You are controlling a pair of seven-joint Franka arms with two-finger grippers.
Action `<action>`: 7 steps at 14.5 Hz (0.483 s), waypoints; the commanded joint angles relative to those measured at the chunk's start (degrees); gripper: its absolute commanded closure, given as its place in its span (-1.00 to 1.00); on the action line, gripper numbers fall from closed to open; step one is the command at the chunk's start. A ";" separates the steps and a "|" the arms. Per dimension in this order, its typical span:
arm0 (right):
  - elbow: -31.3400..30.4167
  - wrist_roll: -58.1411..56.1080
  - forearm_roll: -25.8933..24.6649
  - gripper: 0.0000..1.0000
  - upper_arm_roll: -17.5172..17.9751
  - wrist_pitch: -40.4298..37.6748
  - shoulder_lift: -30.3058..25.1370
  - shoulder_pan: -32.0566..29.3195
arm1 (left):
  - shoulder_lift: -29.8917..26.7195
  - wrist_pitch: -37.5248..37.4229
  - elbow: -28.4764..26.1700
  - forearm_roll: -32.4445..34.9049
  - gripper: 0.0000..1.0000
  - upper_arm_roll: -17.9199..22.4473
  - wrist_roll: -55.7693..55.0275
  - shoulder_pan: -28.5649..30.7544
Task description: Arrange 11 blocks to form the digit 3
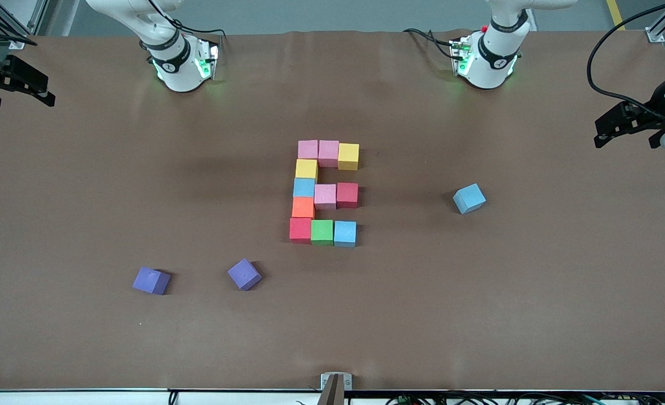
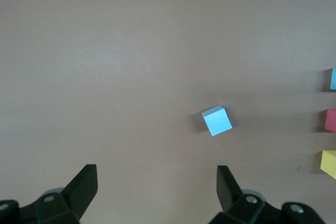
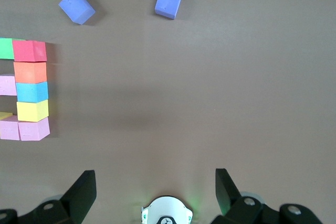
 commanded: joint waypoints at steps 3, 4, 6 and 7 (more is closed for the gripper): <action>-1.59 -0.35 -0.70 -1.00 0.09 0.19 -1.68 0.20 | 3.44 -3.26 5.16 -2.58 -1.00 0.38 -0.69 0.61; -1.59 -0.35 -0.70 -1.00 0.09 0.19 -1.68 0.20 | 3.44 -3.17 5.16 -2.49 -1.00 0.29 -0.95 0.61; -1.59 -0.44 -0.70 -1.00 0.09 0.27 -1.68 0.20 | 3.61 -3.17 5.16 -2.23 -1.00 0.29 -0.78 0.88; -1.59 -0.44 -0.70 -1.00 0.09 0.27 -1.68 0.20 | 3.61 -3.17 5.16 -2.05 -1.00 0.29 -1.13 0.88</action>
